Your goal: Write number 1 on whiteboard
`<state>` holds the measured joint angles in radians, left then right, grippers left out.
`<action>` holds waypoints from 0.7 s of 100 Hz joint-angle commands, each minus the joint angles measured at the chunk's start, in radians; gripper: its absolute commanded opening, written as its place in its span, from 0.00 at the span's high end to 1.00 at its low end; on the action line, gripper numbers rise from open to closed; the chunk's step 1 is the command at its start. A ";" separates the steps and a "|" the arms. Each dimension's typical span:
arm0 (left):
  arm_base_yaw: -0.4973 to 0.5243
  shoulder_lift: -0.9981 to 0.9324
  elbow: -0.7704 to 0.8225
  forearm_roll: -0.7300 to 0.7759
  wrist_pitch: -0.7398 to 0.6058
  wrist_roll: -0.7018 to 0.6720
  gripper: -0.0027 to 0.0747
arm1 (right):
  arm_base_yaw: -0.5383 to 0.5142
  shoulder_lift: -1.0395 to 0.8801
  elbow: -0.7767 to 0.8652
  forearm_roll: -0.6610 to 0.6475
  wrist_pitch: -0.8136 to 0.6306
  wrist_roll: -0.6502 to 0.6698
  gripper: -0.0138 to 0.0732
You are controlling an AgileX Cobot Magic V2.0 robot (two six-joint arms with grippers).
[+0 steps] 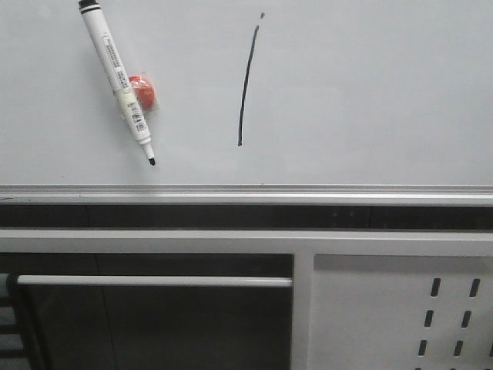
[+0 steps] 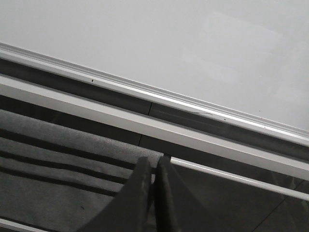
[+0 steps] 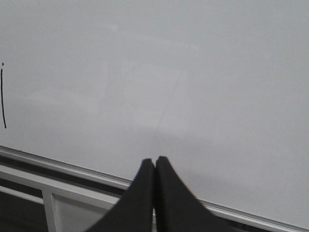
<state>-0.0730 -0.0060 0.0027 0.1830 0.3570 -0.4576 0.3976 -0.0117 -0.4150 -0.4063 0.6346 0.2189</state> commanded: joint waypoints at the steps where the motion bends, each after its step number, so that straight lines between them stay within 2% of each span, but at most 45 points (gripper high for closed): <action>1: 0.002 -0.026 0.025 0.000 -0.034 0.000 0.99 | -0.006 -0.013 -0.022 -0.027 -0.079 -0.001 0.90; 56: 0.000 -0.026 0.025 -0.200 -0.052 0.000 0.99 | -0.006 -0.013 -0.022 -0.027 -0.079 -0.001 0.90; 70: 0.000 -0.026 0.025 -0.202 -0.051 0.021 0.99 | -0.006 -0.013 -0.022 -0.027 -0.079 -0.001 0.90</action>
<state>-0.0730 -0.0060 0.0027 0.0000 0.3517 -0.4450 0.3970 -0.0117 -0.4150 -0.4063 0.6346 0.2189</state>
